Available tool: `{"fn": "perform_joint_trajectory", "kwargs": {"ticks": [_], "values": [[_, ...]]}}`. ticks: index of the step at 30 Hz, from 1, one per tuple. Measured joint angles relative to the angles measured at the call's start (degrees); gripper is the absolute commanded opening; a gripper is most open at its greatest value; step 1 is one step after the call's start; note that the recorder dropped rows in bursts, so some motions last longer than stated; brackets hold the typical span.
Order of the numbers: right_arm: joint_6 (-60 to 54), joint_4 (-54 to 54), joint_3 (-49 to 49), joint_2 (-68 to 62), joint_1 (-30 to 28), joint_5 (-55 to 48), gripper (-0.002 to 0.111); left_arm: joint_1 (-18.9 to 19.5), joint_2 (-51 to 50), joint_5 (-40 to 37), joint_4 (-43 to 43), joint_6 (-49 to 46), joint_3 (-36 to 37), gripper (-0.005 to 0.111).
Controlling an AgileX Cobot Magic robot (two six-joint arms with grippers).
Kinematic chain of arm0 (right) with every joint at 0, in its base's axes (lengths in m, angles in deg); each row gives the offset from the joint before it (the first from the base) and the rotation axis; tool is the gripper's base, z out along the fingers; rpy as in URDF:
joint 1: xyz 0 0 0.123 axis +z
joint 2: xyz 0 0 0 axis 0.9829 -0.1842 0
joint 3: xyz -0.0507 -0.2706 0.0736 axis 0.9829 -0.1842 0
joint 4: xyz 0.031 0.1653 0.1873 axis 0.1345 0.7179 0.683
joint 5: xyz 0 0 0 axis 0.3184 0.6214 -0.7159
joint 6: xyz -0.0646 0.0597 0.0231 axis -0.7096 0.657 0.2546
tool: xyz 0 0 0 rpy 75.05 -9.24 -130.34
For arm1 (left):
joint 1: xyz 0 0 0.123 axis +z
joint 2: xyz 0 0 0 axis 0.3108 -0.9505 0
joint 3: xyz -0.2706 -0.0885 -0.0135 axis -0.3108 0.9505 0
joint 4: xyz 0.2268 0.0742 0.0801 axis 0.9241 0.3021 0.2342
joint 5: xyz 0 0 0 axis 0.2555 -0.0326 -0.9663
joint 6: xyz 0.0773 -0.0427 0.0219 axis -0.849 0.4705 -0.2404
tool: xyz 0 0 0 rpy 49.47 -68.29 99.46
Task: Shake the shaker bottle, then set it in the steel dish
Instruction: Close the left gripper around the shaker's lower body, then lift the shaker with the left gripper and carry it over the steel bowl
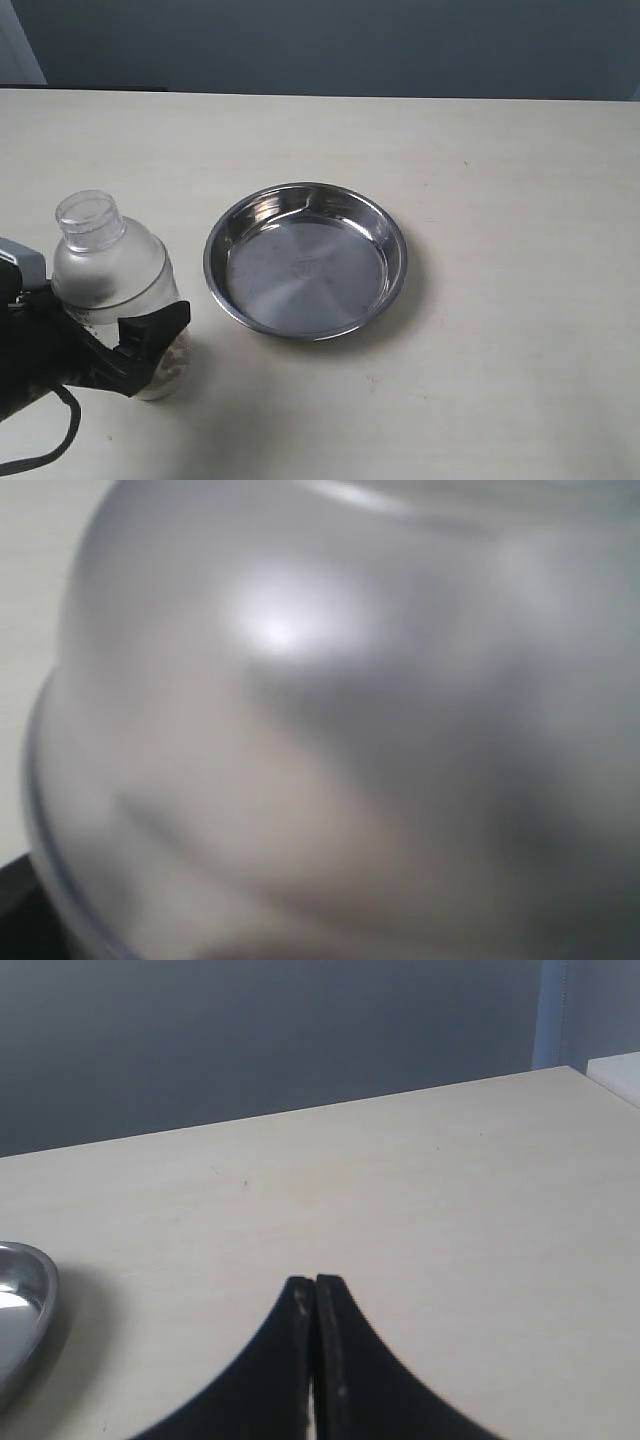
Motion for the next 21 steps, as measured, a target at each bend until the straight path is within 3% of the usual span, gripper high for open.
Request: {"fn": "perform_joint_trajectory", "kwargs": {"ticks": [1,21], "values": [[0.00,0.00,0.00,0.00,0.00,0.00,-0.001,0.00,0.00,0.00,0.25,0.00,0.00,0.001],[0.00,0.00,0.00,0.00,0.00,0.00,-0.001,0.00,1.13,0.01,-1.15,-1.55,0.08,0.000]]}}
